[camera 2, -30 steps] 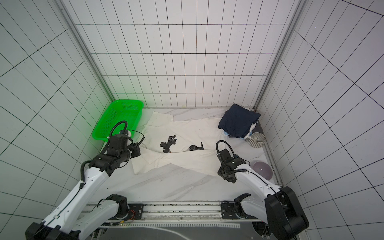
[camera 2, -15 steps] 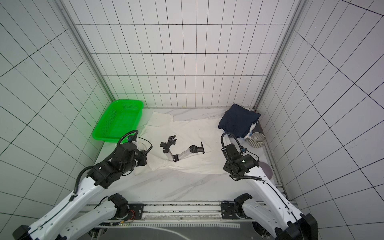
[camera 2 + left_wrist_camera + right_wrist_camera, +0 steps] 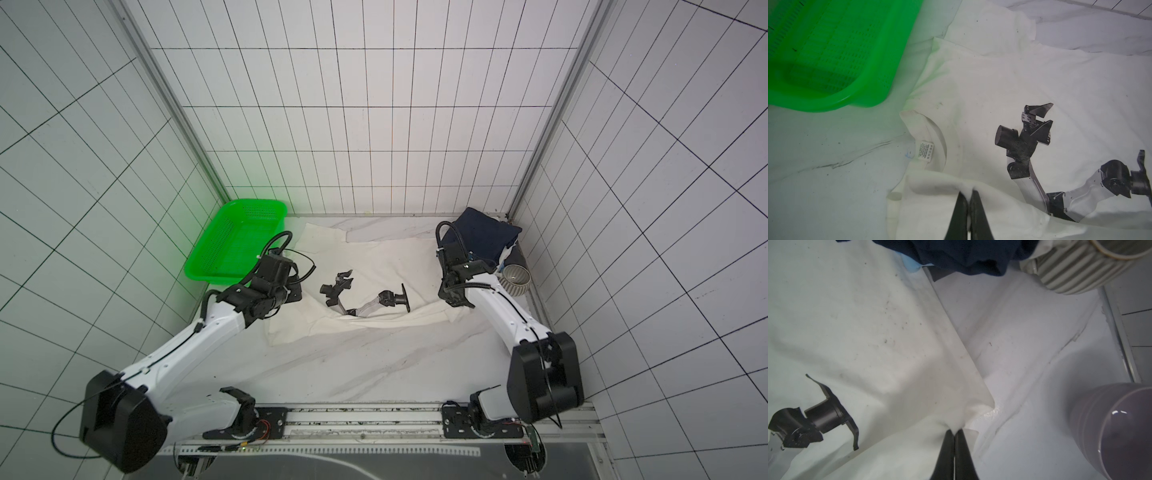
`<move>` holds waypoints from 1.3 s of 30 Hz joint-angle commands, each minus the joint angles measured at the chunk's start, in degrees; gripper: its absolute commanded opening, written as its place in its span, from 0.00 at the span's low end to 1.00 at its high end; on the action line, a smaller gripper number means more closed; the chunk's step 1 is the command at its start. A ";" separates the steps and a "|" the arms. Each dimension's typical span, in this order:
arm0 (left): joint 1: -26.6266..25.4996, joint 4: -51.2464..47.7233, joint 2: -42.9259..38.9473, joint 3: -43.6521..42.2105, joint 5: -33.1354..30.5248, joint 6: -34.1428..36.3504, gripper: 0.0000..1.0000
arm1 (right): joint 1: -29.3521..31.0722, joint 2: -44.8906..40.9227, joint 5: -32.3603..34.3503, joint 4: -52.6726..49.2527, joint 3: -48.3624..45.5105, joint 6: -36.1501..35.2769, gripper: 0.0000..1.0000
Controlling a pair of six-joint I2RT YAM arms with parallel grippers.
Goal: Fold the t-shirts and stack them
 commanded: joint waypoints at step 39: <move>10.18 18.46 10.73 -15.91 21.79 -3.65 0.23 | 11.44 8.40 -10.83 24.09 -13.38 -6.95 0.45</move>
